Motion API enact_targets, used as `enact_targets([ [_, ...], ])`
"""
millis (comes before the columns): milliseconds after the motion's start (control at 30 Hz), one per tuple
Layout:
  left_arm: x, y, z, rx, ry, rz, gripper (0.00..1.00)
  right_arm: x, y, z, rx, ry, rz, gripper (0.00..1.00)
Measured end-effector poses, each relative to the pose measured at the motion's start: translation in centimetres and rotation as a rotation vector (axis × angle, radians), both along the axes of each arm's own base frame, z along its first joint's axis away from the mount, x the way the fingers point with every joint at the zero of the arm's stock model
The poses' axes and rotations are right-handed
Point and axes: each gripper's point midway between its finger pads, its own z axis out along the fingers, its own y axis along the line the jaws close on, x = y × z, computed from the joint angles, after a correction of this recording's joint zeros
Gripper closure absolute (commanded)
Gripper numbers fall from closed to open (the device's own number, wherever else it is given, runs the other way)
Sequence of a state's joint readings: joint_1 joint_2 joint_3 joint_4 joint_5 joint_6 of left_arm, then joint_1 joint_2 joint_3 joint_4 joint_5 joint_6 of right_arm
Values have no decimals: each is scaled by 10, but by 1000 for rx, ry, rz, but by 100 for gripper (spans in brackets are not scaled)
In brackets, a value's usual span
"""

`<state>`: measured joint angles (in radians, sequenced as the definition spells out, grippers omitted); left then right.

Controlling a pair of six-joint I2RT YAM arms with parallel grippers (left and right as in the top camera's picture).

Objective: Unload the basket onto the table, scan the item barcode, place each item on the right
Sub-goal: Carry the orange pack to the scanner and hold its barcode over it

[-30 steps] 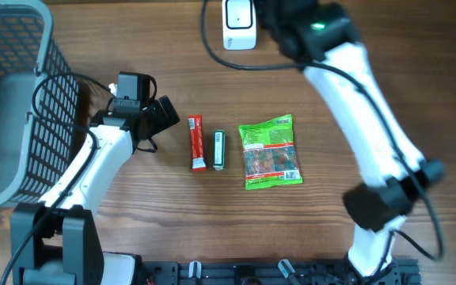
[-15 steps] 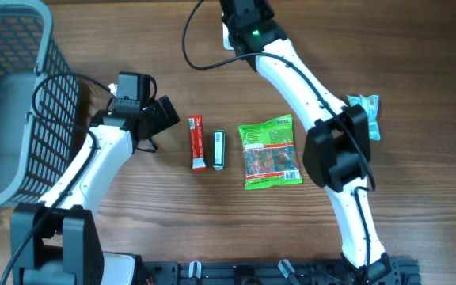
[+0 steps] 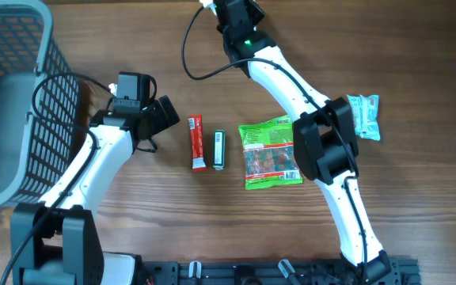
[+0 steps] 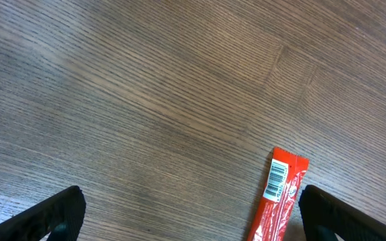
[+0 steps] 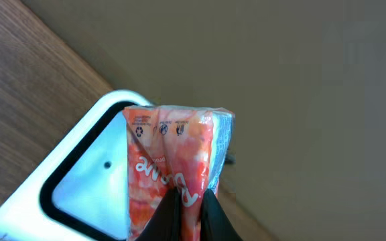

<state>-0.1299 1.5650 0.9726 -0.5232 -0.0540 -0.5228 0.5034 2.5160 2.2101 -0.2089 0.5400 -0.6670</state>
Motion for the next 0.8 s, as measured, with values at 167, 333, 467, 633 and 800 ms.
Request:
enact_targets([
  [167, 0, 0, 0, 0, 0, 0, 0, 3, 1, 5, -104, -13, 53, 96],
  [333, 0, 0, 0, 0, 0, 0, 0, 4, 0, 8, -192, -19, 83, 96],
  [467, 0, 0, 0, 0, 0, 0, 0, 4, -1, -3, -232, 0, 90, 96],
  [633, 0, 0, 0, 0, 0, 0, 0, 4, 0, -32, -267, 38, 97, 96],
  [800, 0, 0, 0, 0, 0, 0, 0, 6, 0, -27, -291, 18, 92, 96],
])
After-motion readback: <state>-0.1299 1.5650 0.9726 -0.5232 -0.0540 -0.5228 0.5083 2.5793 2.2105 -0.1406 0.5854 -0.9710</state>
